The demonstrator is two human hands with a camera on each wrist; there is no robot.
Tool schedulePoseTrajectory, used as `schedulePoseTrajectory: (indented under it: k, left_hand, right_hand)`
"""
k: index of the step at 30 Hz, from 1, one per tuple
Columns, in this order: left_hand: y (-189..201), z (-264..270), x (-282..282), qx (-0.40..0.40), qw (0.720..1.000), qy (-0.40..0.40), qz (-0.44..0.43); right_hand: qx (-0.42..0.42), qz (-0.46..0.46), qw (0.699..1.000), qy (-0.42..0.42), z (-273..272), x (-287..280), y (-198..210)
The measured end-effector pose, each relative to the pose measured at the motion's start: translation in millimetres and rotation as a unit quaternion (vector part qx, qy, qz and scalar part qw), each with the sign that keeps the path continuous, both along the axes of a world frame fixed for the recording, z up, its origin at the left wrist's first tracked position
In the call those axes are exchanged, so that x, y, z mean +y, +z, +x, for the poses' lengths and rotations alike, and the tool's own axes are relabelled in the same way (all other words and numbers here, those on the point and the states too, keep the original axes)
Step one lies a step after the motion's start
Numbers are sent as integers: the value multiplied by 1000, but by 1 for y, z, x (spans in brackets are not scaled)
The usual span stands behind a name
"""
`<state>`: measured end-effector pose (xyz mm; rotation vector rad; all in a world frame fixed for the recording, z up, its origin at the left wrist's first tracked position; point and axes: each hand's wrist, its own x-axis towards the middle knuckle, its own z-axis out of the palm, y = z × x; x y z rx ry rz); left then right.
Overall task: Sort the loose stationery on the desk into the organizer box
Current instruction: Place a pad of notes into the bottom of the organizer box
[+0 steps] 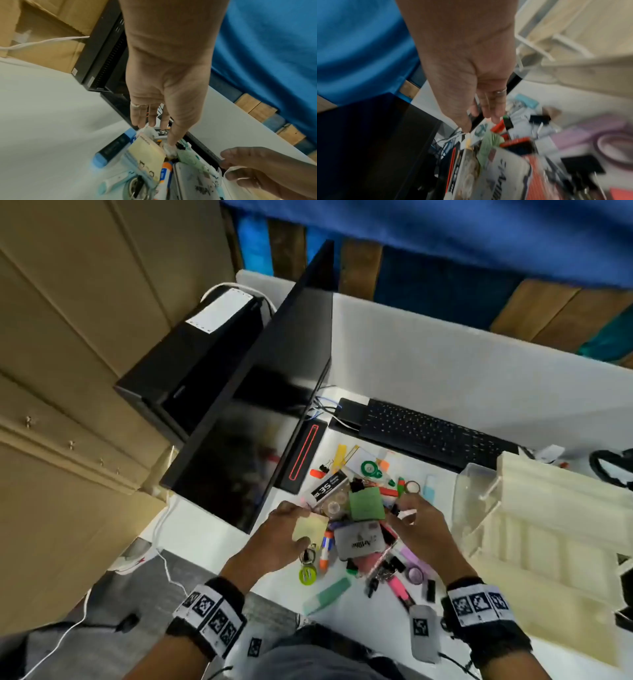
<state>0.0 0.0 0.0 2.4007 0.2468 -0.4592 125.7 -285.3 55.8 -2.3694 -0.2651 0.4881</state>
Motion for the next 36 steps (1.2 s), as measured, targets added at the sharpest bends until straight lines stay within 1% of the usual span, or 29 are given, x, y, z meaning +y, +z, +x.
schedulePoseTrajectory:
  k: [2,5,7,12,16,18,20,22,24,28,32,36]
  left_hand:
    - [-4,-1,5,-5,1000,10,8]
    - [-10,-2,9,0,1000,16,11]
    - [-9,5,7,-11,1000,25,6]
    - [-9,40,-9,-76,996,40,36]
    - [-15,70,-17,-85,993,34,76]
    - [-16,77,-20,-79,992,27,94]
    - [-15,81,-22,-76,992,29,100]
    - [-16,85,-21,-74,991,28,111]
    - [-18,86,-20,-72,990,32,118]
    - [-17,86,-17,-77,990,38,111]
    - [3,84,-18,-93,988,46,118]
    - [26,77,-23,-118,985,75,96]
  right_hand:
    - [10,-11,1000,-27,3,18,-18]
    - [28,-61,996,-52,6,39,-46]
    - [37,-98,992,-68,9,47,-61]
    - [29,-166,982,-81,13,56,-69]
    - [35,-158,982,-100,15,56,-73]
    - [50,-144,981,-117,16,57,-73]
    - [68,-107,983,-135,17,57,-70]
    - [78,-83,986,-123,15,56,-60]
    - [71,-48,991,-106,13,54,-51]
    - [57,32,991,-113,7,40,-34]
    - [74,112,983,-124,-10,6,-16]
    - [115,152,968,-164,-33,-59,-7]
